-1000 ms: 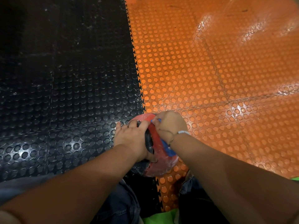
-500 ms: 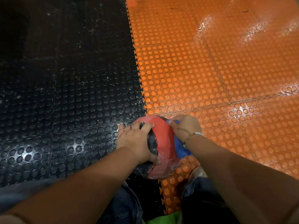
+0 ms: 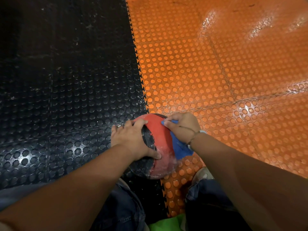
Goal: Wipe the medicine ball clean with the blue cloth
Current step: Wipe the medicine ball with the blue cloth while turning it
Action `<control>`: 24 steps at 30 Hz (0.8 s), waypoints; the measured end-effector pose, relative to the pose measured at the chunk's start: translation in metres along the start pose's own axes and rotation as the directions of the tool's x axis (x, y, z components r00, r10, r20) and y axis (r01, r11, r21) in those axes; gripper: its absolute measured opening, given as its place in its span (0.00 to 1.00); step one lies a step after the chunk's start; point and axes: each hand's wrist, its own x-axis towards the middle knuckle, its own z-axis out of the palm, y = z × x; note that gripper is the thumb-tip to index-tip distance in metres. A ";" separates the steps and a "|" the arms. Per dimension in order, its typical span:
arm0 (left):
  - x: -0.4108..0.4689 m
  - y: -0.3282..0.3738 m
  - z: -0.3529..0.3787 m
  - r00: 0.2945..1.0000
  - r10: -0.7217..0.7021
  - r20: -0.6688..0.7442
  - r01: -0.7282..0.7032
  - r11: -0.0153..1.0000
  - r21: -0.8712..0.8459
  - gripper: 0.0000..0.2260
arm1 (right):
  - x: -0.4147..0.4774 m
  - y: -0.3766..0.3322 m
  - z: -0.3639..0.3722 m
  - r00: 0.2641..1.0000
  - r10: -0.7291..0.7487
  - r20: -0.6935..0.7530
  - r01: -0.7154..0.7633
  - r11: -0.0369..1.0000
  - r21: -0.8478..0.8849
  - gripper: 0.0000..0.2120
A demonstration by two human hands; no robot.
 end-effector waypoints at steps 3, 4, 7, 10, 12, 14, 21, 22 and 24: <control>0.002 0.000 -0.006 0.999 -0.050 -0.002 0.049 0.998 -0.029 0.53 | 0.003 0.011 -0.005 0.997 0.054 -0.057 -0.047 0.992 0.113 0.06; 0.002 0.001 -0.007 0.999 -0.033 -0.024 0.033 0.999 -0.007 0.53 | 0.004 0.016 -0.006 0.990 0.105 -0.098 -0.095 0.991 0.098 0.06; 0.002 0.006 -0.005 0.989 0.132 -0.068 -0.125 0.987 0.102 0.49 | 0.006 0.010 -0.003 0.991 0.043 -0.128 -0.049 0.998 -0.041 0.08; 0.005 0.005 -0.007 0.988 0.149 -0.043 -0.144 0.985 0.097 0.46 | 0.002 -0.005 0.006 0.987 -0.153 -0.056 0.141 0.975 -0.174 0.09; 0.007 0.003 -0.009 0.991 0.126 -0.040 -0.124 0.991 0.058 0.46 | 0.003 0.005 0.001 0.992 -0.091 -0.088 0.077 0.987 -0.144 0.10; 0.007 0.001 -0.010 0.993 0.112 -0.044 -0.111 0.994 0.021 0.46 | 0.004 0.018 -0.009 0.991 0.076 -0.114 -0.089 0.990 -0.110 0.11; 0.007 -0.003 -0.016 0.999 0.009 -0.042 -0.010 1.000 -0.022 0.46 | 0.000 -0.007 0.008 0.993 -0.077 -0.090 0.071 0.996 -0.061 0.09; 0.007 -0.003 -0.019 0.999 -0.018 -0.042 0.018 1.000 -0.002 0.46 | 0.001 -0.002 0.005 0.995 -0.029 -0.098 0.028 1.000 -0.007 0.09; 0.005 -0.002 -0.021 0.998 -0.034 -0.054 0.038 0.997 0.069 0.47 | 0.003 0.015 -0.002 0.986 0.136 -0.094 -0.136 0.991 0.006 0.10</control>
